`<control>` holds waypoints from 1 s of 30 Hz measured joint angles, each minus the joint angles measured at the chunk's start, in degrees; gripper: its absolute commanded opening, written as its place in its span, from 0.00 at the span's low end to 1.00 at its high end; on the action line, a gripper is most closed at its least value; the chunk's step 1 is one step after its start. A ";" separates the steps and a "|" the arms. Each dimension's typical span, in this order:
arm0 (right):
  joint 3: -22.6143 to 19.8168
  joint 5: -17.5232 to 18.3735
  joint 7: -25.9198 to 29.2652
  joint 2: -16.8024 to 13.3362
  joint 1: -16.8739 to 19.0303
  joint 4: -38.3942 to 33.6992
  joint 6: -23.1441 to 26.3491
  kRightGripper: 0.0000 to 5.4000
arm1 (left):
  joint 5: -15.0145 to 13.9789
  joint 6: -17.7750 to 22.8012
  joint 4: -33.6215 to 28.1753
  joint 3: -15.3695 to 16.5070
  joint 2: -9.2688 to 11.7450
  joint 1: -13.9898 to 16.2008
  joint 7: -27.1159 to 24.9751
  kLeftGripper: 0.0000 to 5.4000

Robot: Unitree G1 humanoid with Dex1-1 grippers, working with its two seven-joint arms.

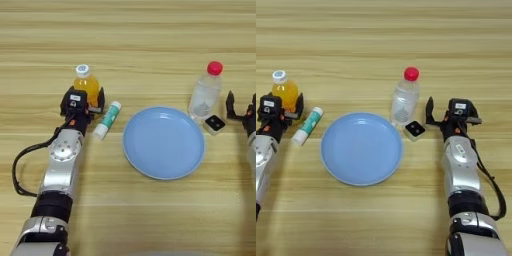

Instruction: Move the objects on the table

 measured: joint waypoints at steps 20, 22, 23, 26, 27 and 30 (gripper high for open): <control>0.10 -0.04 -0.43 0.00 -0.10 0.11 -0.15 1.00 | -4.35 3.13 -20.98 -2.77 -0.92 4.85 -3.59 0.58; 0.11 -0.04 -0.43 0.00 -0.12 0.12 -0.22 1.00 | -6.26 5.88 -25.22 -4.73 -1.55 6.41 -5.38 0.58; 0.12 -0.04 -0.44 0.00 -0.13 0.13 -0.24 1.00 | -6.64 6.54 -26.11 -5.30 -1.72 6.72 -5.91 0.58; 0.14 -0.04 -0.45 0.00 -0.15 0.13 -0.62 1.00 | -7.52 9.47 -29.19 -9.85 -2.42 8.22 -9.43 0.58; 0.14 -0.04 -0.45 0.00 -0.15 0.13 -0.63 1.00 | -7.52 9.82 -29.35 -10.63 -2.48 8.60 -9.99 0.58; 0.17 -0.06 -0.47 0.01 -0.15 0.13 -0.70 1.00 | -7.48 10.39 -29.39 -12.20 -2.63 10.17 -10.64 0.58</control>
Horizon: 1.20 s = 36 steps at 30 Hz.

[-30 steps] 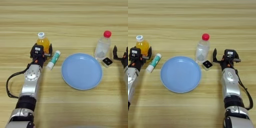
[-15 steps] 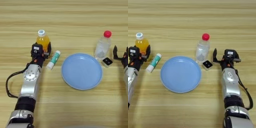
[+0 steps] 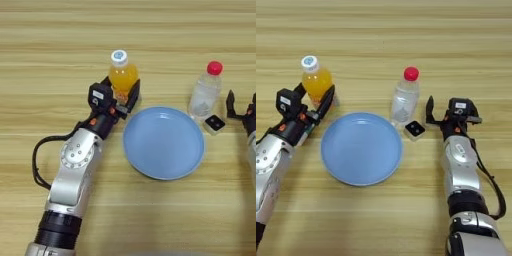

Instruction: Move the objects on the table

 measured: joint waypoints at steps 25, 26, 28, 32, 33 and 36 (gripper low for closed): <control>0.68 -0.65 -0.20 0.32 -0.04 0.01 -0.16 1.00 | 5.50 -5.37 11.91 -11.41 -2.31 1.81 -3.56 0.58; 0.72 -0.67 -0.20 0.33 -0.04 0.01 -0.16 1.00 | 5.51 -5.85 12.42 -11.36 -2.44 1.67 -3.55 0.58; 0.78 -0.68 -0.21 0.35 -0.04 0.01 -0.16 1.00 | 5.58 -6.58 13.17 -11.20 -2.65 1.47 -3.53 0.58; 0.81 -0.68 -0.22 0.50 -0.04 0.01 -0.16 1.00 | 5.72 -7.51 14.20 -11.06 -2.93 1.13 -3.44 0.58; 0.81 -0.68 -0.22 0.50 -0.04 0.01 -0.16 1.00 | 5.75 -7.55 14.23 -11.05 -2.93 1.13 -3.42 0.64; 0.81 -0.69 -0.23 0.50 -0.04 0.01 -0.16 1.00 | 6.09 -7.56 14.44 -11.05 -2.95 1.08 -3.27 0.69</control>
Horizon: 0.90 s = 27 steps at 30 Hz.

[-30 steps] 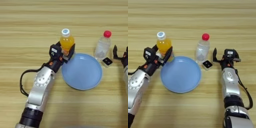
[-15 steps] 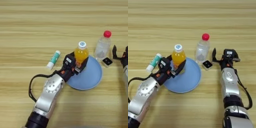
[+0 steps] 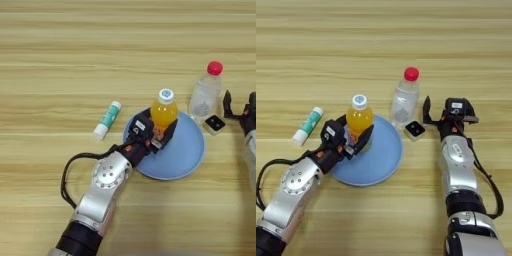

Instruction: Move the objects on the table

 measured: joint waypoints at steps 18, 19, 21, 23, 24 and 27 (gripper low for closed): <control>0.11 -0.19 -0.16 0.02 0.00 0.00 0.00 1.00 | 1.85 0.30 -0.77 0.51 0.55 0.22 0.52 1.00; 0.12 -0.21 -0.18 0.02 0.00 0.00 0.00 1.00 | 1.85 0.33 -1.21 0.55 0.80 0.36 0.52 1.00; 0.12 -0.23 -0.23 0.03 0.00 0.00 0.00 1.00 | 1.83 0.65 -2.31 0.68 1.23 0.94 0.53 1.00; 0.14 -0.24 -0.25 0.04 -0.01 0.00 -0.01 1.00 | 1.78 0.99 -3.37 0.83 1.54 1.79 0.52 1.00; 0.14 -0.25 -0.26 0.04 -0.01 0.00 -0.01 1.00 | 1.76 1.27 -4.27 0.83 1.72 2.42 0.49 1.00; 0.15 -0.27 -0.34 0.05 -0.05 0.00 -0.01 1.00 | 1.55 2.45 -7.92 0.46 2.57 4.97 -0.50 1.00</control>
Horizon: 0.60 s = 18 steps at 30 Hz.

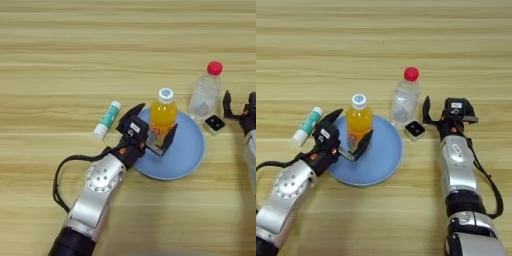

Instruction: Move the objects on the table

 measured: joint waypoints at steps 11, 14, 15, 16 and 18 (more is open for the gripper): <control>0.15 -0.05 -0.74 0.08 -1.03 1.12 -0.05 1.00 | -2.36 3.63 -6.40 -0.08 3.73 3.18 -5.00 1.00; 0.24 -0.05 -0.83 0.10 -1.23 1.56 -0.09 1.00 | -2.58 3.88 -7.21 -0.11 4.44 3.58 -6.15 1.00; 0.27 -0.06 -0.86 0.12 -1.33 1.72 -0.10 1.00 | -2.59 3.95 -7.26 0.06 4.69 3.59 -6.17 1.00; 0.30 -0.07 -0.87 0.13 -1.42 1.82 -0.13 1.00 | -2.59 3.99 -7.27 0.30 4.95 3.59 -6.16 1.00; 0.37 -0.07 -0.90 0.16 -1.57 2.16 -0.18 1.00 | -2.88 4.03 -7.27 1.69 5.54 3.53 -6.13 1.00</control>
